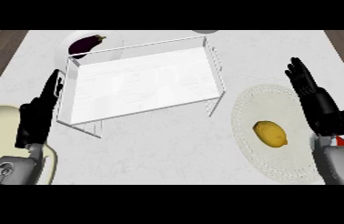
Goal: Pick the lemon from the placemat and place it in the tiered shelf
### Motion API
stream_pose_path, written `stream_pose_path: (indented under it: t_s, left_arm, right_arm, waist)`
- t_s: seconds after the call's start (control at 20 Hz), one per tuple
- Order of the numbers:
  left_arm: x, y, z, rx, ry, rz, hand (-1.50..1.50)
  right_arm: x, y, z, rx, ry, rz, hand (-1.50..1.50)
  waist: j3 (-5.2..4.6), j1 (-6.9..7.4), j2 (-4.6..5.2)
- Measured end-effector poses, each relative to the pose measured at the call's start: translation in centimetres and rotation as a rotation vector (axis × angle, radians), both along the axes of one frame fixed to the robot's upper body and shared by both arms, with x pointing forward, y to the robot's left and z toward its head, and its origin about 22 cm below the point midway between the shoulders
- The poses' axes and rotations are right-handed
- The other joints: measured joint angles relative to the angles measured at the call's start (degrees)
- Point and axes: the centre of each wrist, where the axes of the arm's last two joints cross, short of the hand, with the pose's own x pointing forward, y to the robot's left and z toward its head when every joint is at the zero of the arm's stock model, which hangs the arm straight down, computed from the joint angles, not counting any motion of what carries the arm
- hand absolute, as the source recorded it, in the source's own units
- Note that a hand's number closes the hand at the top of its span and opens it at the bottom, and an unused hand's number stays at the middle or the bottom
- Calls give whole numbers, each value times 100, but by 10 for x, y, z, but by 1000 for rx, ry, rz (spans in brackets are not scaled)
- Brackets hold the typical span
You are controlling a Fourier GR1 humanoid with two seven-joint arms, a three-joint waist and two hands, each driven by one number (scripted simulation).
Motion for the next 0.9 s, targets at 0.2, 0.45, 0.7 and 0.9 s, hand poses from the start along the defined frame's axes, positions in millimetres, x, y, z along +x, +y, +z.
stream_pose_path:
  t_s: [0.2, 0.45, 0.7, 0.9]
  left_arm:
    - [5, -12, 6, -50, -42, -14, 0]
    - [4, -31, 15, -173, -100, -33, 0]
    - [-1, -41, 15, -229, -108, -39, 0]
    - [-5, -46, 17, -245, -112, -35, 0]
  right_arm:
    - [9, 26, 6, 17, 20, 300, 150]
    - [25, 43, 18, 36, 67, 633, -150]
    - [44, 17, 25, 180, 115, 894, -150]
    - [55, -7, 64, 92, 109, 1001, -150]
  waist:
    - [-1, 160, -78]
    - [-5, 314, -108]
    - [0, 309, -88]
    - [2, 256, -104]
